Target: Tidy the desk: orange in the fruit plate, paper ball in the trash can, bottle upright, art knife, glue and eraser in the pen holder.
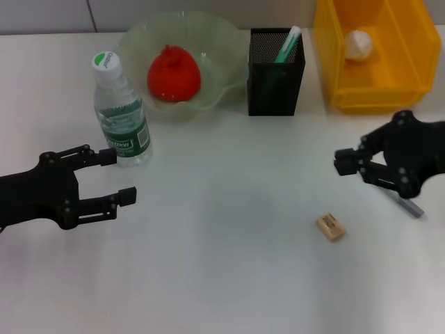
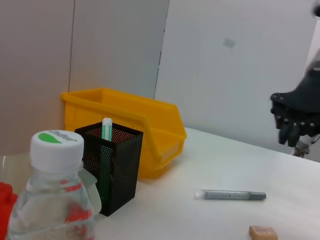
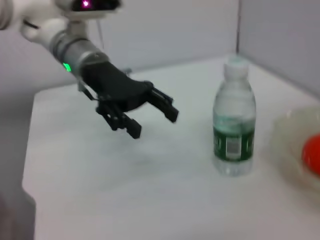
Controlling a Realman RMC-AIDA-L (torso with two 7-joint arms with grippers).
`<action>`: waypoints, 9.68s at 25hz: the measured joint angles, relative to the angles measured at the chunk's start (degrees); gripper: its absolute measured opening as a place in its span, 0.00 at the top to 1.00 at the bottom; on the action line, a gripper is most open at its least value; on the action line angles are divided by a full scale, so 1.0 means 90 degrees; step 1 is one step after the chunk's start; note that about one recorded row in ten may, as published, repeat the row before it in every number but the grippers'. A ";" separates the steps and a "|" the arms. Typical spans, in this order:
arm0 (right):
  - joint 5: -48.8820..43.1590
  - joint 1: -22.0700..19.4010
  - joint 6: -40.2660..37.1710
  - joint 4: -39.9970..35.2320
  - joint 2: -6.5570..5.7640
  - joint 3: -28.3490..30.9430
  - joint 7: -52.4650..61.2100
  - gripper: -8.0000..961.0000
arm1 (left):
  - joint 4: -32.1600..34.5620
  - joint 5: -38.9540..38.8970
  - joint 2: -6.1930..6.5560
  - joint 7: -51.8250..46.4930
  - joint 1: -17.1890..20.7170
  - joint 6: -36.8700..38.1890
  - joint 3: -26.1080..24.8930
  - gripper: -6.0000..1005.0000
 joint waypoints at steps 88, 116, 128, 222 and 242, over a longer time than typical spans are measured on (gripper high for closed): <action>-0.3768 0.2416 0.0919 0.0351 0.0024 -0.4828 0.6357 0.73 | -0.0063 0.0107 0.0062 0.0131 0.0021 0.0010 0.0098 0.20; -0.4411 0.2715 0.3990 0.0107 0.0034 -0.3067 0.5835 0.68 | -0.0124 0.0107 0.0004 0.0138 -0.0009 -0.0070 0.0095 0.20; -0.4333 0.2730 0.4427 0.0556 0.0048 -0.3141 0.5729 0.66 | -0.0124 0.0107 0.0001 0.0094 -0.0066 -0.0134 0.0099 0.20; -0.4801 0.1804 0.2033 0.1295 0.0009 -0.2770 0.5885 0.85 | -0.0246 0.0108 0.0099 0.0001 -0.0204 0.0031 0.0624 0.20; -0.1640 0.0524 0.4636 -0.1488 0.0040 -0.2446 0.4317 0.86 | -0.0272 0.0096 0.0068 0.0000 -0.0145 -0.0005 0.0622 0.20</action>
